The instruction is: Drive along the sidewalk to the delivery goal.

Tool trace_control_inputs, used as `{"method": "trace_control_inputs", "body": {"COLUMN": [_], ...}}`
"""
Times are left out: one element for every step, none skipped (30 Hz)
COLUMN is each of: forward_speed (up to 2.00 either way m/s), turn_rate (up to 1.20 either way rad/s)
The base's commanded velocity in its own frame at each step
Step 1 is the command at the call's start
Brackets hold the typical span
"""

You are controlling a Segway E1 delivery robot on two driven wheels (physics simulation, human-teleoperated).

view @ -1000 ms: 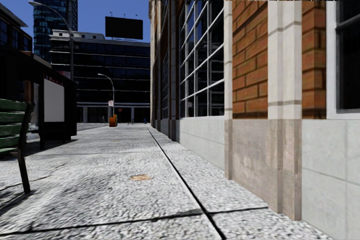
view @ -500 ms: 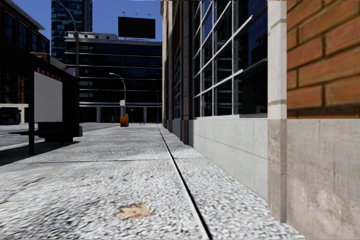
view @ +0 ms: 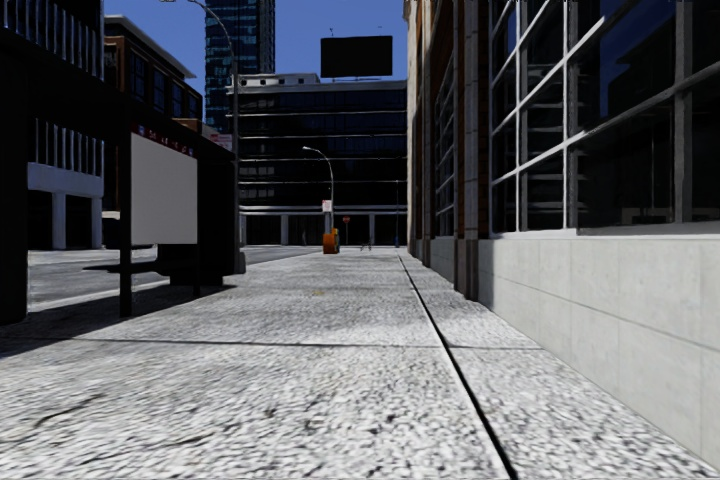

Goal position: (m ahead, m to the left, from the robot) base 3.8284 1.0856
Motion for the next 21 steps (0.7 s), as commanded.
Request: {"method": "trace_control_inputs", "body": {"forward_speed": [2.0, 2.0, 2.0, 2.0, 2.0, 2.0, 2.0, 2.0, 2.0, 2.0, 2.0, 2.0, 2.0, 2.0, 2.0, 2.0, 2.0, 2.0, 2.0, 2.0, 2.0], "turn_rate": [0.0, 0.0, 0.0, 0.0, 0.0, 0.0, 0.0, 0.18, 0.57, 0.79, 0.95, 1.2, 1.2, 1.2, 1.2, 1.2, 1.2, 1.14, 0.96, 0.96, 0.19]}}
